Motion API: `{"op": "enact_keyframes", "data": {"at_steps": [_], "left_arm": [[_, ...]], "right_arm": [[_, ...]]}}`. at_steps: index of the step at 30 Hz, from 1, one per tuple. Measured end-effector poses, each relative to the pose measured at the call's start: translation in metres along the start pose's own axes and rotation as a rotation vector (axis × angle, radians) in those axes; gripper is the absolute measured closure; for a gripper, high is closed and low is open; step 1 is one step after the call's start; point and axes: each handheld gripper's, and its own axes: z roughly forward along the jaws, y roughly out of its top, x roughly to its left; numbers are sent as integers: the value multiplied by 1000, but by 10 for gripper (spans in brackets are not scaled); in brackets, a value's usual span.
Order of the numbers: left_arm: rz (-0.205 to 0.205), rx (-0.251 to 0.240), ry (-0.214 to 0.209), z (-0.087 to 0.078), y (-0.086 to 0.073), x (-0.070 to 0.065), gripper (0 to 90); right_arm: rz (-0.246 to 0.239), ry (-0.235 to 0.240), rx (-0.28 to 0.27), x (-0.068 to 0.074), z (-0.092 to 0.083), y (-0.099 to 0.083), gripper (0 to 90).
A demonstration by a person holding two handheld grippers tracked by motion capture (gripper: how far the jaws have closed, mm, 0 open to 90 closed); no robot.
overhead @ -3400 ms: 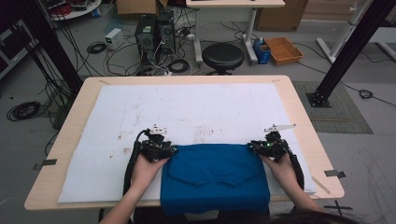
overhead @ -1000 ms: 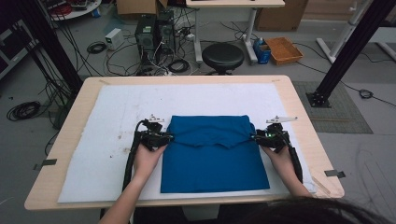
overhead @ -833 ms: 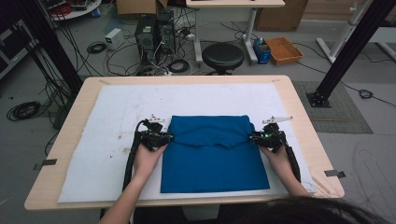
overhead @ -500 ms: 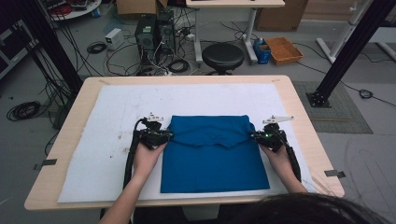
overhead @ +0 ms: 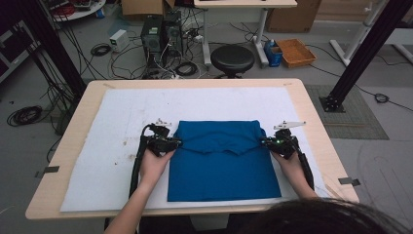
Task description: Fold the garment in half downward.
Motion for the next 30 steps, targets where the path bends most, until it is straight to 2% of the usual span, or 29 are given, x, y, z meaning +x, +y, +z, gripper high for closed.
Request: {"op": "enact_keyframes", "data": {"at_steps": [1,3,8,12,19,22,23,27,30], "left_arm": [[8,-5,3,0,0,-1,834],[12,-9,2,-1,1,-2,855],[15,-39,-6,-7,3,-2,861],[-2,-59,-28,-12,4,-3,861],[7,-65,-80,-29,3,-9,861],[16,-57,-115,-39,-1,-14,861],[16,-57,-115,-39,-1,-14,861],[34,-46,-163,-59,-13,-26,861],[28,-37,-199,-70,-25,-33,861]], "right_arm": [[-1,0,-2,0,0,0,877],[1,2,-3,0,0,0,886],[5,9,-20,-2,-3,1,891],[16,15,-31,-2,-8,1,893],[32,41,-46,-4,-22,-1,894],[18,54,-41,-1,-33,-3,894],[18,54,-41,-1,-33,-3,894],[-13,83,-22,12,-53,-13,894],[-21,99,-13,19,-66,-23,894]]}}
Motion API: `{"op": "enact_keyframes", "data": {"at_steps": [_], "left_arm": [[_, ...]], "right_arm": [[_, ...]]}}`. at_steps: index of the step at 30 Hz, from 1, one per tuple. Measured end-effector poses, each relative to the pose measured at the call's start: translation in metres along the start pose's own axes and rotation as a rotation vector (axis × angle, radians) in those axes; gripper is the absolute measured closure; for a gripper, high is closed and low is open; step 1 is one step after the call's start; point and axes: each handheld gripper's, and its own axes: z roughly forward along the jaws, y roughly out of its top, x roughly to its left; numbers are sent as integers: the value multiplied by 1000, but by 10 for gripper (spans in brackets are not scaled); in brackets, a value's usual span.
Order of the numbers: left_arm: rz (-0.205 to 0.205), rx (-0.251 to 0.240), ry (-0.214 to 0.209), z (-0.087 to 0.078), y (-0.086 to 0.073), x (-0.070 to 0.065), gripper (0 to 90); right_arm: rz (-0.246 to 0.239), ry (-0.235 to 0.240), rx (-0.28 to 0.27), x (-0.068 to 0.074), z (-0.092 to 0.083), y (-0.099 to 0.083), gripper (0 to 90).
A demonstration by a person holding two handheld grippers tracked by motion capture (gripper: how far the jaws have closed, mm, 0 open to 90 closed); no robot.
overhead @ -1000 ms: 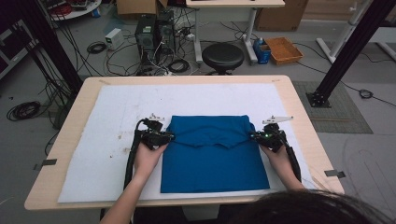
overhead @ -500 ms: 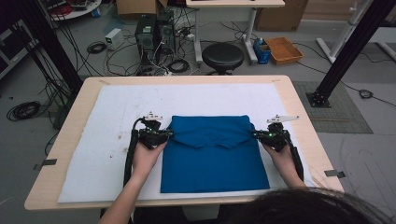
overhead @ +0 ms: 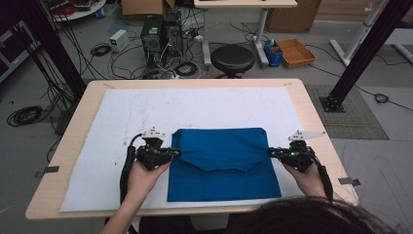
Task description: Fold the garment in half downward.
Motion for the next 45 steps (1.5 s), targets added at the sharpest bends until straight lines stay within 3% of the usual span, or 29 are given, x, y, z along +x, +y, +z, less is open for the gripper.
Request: {"op": "enact_keyframes", "data": {"at_steps": [6,10,15,24,25,27,30,35,38,41,43,45], "left_arm": [[-10,31,-48,-18,-25,-18,860],[7,60,-49,-21,-36,-29,860],[36,112,-40,-19,-47,-35,860],[32,134,-27,-17,-56,-34,854],[33,136,-26,-17,-56,-34,831],[37,141,-5,-17,-55,-33,693],[43,106,24,-19,-48,-28,581],[56,10,128,-15,-24,-8,521],[32,-44,177,-5,-6,12,508],[30,-74,242,9,7,29,493],[31,-73,274,19,13,37,494],[6,-66,290,32,17,48,494]], "right_arm": [[-18,27,6,17,-26,-18,893],[-50,26,23,29,-37,-30,893],[-81,4,49,40,-40,-45,893],[-114,-5,87,45,-36,-54,889],[-116,-6,92,45,-35,-54,845],[-112,-11,82,45,-35,-54,778],[-115,-36,41,40,-39,-48,697],[-77,-108,-17,19,-33,-24,623],[-42,-145,-52,0,-18,-2,583],[21,-143,-65,-17,2,16,557],[43,-157,-58,-28,17,26,554],[61,-170,-39,-35,30,31,531]]}}
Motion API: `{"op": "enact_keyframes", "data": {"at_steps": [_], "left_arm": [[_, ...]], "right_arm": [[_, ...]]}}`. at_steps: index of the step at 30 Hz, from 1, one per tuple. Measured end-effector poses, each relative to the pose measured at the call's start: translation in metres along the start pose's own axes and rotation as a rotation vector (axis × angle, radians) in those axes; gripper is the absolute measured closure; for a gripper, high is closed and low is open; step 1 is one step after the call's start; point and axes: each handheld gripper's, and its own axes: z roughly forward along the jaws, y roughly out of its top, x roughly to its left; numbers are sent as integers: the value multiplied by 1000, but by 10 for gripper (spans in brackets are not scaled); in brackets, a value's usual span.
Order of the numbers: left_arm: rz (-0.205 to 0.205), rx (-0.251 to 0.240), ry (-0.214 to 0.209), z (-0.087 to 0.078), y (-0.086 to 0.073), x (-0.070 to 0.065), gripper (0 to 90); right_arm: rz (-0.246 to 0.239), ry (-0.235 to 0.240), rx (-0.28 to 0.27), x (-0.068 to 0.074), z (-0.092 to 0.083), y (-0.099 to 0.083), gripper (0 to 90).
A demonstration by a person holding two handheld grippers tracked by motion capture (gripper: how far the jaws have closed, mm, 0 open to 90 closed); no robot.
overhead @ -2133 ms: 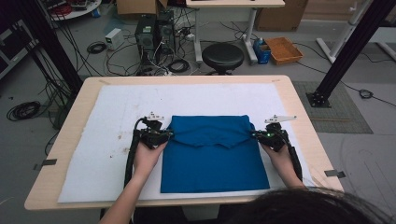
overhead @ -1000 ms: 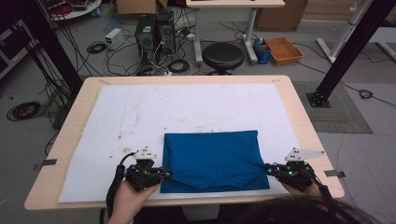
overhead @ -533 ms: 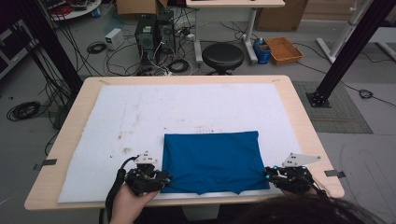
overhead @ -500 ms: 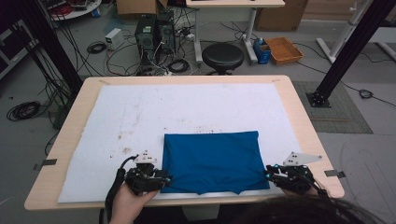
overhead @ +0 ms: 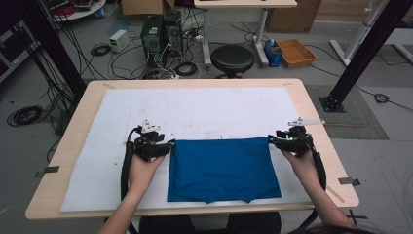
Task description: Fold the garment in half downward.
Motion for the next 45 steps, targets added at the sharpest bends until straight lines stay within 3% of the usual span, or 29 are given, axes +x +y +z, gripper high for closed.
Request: {"op": "enact_keyframes", "data": {"at_steps": [3,8,10,12,14,16,18,24,32,33,34,37,39,43,45], "left_arm": [[-30,26,-23,15,0,5,494],[-20,101,-17,28,-4,4,528],[-10,88,-3,28,-6,3,597],[10,90,0,27,-7,3,683],[-1,80,-28,27,-9,2,769],[22,79,-22,27,-8,-2,845],[54,82,-14,27,-7,-3,862],[45,61,-10,31,-2,4,872],[44,54,2,42,6,10,869],[36,47,-1,42,6,11,861],[30,39,10,41,6,11,811],[12,2,2,33,7,16,579],[19,-31,-10,23,8,19,520],[45,-110,-28,-6,10,23,430],[49,-137,-74,-19,11,25,425]], "right_arm": [[32,-14,32,-7,19,2,520],[58,13,75,-13,35,-4,570],[51,32,96,-12,39,-7,644],[16,17,82,-11,38,-11,718],[25,57,84,-14,37,-12,831],[9,58,73,-12,37,-13,860],[-13,44,73,-10,35,-13,875],[-16,24,31,-13,36,-10,879],[-38,4,32,-19,43,2,875],[-39,4,29,-18,44,2,852],[-39,0,28,-18,44,2,773],[-44,-5,2,-19,38,2,614],[-45,-9,-33,-20,30,4,511],[-52,15,-102,-25,9,4,443],[-51,26,-117,-29,0,4,376]]}}
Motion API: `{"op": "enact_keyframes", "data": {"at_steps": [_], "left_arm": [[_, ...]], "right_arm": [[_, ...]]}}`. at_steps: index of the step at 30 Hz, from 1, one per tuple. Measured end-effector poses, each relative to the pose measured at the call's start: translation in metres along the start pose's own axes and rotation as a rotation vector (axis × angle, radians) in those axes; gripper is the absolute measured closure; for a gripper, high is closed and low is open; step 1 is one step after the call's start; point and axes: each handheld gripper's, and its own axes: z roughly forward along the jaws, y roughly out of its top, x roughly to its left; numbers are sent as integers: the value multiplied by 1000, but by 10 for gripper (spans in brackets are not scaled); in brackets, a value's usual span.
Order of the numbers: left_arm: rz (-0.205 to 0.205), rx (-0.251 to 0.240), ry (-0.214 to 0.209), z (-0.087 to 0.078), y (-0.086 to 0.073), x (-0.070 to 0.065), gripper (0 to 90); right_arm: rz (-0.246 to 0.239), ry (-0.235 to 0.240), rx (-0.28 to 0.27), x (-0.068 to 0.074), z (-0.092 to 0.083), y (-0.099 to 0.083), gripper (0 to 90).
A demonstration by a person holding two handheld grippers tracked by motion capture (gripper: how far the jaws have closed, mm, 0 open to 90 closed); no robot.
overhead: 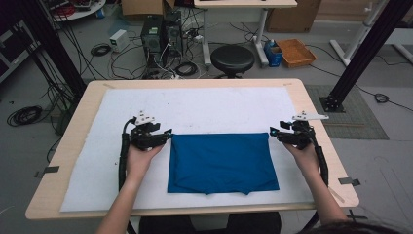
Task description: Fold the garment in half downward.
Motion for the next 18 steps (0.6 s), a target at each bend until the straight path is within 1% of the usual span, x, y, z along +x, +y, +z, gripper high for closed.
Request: {"op": "enact_keyframes", "data": {"at_steps": [1,2,3,5,7,8,9,10,11,13,15,17,18], "left_arm": [[9,-9,-6,-6,1,-1,425],[24,-11,-3,-10,1,-2,434],[33,-25,-13,-16,0,-3,462],[38,-52,-42,-24,-2,-1,495],[25,-71,-76,-27,-6,4,500],[29,-85,-81,-28,-8,6,500],[39,-100,-77,-28,-11,8,499],[51,-119,-85,-29,-14,10,499],[51,-132,-83,-29,-16,10,499],[59,-181,-92,-29,-20,11,499],[39,-199,-95,-30,-20,10,496],[5,-196,-98,-31,-16,9,490],[4,-197,-95,-31,-12,8,468]], "right_arm": [[1,12,4,-3,-3,2,325],[2,23,10,-5,-7,3,298],[6,26,9,-6,-9,5,287],[-7,30,-14,-8,-16,7,266],[3,32,-35,-11,-21,9,266],[4,39,-41,-12,-22,9,267],[6,34,-42,-13,-23,9,269],[9,36,-42,-13,-24,9,274],[10,41,-44,-14,-24,8,282],[5,40,-45,-13,-24,7,312],[5,47,-51,-13,-24,7,315],[8,52,-57,-13,-25,8,326],[6,54,-59,-13,-25,8,328]]}}
